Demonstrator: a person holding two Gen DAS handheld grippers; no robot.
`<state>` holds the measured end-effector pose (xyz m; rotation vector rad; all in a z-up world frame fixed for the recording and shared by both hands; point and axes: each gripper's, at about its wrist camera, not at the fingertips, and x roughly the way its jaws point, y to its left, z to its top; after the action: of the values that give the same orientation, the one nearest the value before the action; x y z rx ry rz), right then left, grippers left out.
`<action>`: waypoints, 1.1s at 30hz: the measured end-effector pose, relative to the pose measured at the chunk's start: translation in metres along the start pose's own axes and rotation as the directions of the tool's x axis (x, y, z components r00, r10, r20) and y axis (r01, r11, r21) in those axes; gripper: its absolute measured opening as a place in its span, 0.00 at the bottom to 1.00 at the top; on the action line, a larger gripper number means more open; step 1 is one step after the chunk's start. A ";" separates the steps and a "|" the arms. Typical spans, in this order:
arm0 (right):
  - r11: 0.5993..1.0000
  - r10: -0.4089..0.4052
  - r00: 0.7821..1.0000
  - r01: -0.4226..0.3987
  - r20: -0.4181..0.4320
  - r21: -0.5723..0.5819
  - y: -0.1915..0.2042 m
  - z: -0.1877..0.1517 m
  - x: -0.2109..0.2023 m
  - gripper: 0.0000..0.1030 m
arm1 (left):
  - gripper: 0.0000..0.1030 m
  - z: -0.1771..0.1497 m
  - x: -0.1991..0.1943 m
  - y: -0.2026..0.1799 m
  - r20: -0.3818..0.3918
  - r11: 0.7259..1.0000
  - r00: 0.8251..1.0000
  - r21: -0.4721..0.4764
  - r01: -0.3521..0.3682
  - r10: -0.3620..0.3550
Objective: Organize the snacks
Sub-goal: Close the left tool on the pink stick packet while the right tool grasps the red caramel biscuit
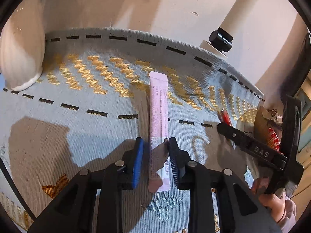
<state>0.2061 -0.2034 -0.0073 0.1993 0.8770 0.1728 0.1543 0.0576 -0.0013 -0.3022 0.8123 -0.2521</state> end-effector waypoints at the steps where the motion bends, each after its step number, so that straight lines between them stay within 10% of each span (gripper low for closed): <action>1: 1.000 0.027 1.000 -0.027 0.007 -0.005 0.001 -0.001 -0.002 0.37 | 0.24 0.000 0.000 0.001 -0.001 1.000 1.000 -0.004 0.005 -0.005; 33: 0.968 0.248 0.968 -0.249 -0.021 -0.016 0.012 -0.051 -0.046 0.34 | 0.16 0.000 0.005 -0.024 0.002 0.996 0.999 0.078 -0.033 0.033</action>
<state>0.1370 -0.1972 -0.0023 0.2905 0.8672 0.4172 0.1550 0.0339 0.0044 -0.2156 0.8045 -0.2523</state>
